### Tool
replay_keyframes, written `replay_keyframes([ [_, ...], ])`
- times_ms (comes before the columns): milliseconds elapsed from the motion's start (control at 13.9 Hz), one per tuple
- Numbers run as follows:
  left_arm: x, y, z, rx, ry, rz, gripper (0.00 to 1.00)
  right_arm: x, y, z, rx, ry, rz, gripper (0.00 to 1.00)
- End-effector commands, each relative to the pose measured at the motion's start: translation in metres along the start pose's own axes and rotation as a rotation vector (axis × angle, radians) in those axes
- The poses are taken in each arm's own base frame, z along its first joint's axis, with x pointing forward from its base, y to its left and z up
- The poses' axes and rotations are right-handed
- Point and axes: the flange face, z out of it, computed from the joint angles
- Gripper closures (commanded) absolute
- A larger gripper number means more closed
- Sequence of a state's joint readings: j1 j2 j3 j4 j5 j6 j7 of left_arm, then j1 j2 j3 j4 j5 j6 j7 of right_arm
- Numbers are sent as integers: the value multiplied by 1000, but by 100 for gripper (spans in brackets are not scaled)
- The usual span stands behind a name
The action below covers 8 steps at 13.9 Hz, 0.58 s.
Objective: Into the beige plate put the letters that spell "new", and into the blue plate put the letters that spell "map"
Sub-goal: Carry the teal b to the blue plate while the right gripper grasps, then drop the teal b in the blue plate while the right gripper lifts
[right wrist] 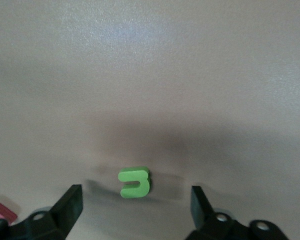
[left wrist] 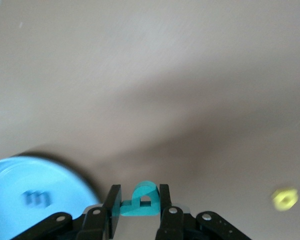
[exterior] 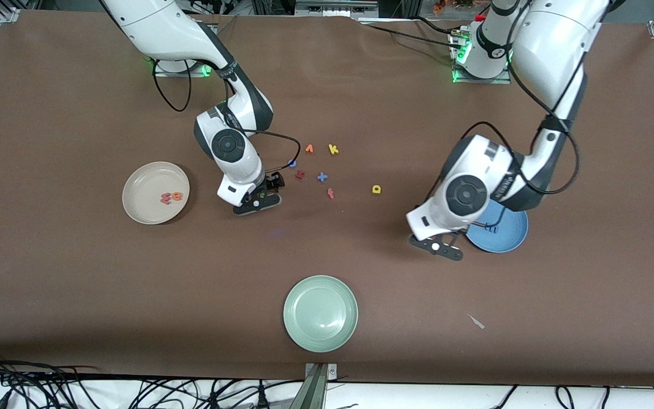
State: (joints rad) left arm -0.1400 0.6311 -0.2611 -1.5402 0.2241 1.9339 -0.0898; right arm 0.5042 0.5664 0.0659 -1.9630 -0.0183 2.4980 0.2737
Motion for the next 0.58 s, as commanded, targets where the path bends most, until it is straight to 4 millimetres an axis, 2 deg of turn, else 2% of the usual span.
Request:
replay_keyframes([
  [0,-27,-59,-3,11,-58,133,85,2,-4,3,-9,5,-24,24],
  [144,-42,-106,10,-15,-79,215,85,0,-4,5,-10,0,-26,33],
  [216,-51,-119,17,-25,-90,222,85,-1,-6,7,-10,-1,-29,34],
  [361,-72,-113,35,-20,-69,239,85,-1,-8,8,-10,0,-32,40],
  [505,-83,-124,68,-20,0,227,81,-1,-8,8,-10,0,-32,46],
])
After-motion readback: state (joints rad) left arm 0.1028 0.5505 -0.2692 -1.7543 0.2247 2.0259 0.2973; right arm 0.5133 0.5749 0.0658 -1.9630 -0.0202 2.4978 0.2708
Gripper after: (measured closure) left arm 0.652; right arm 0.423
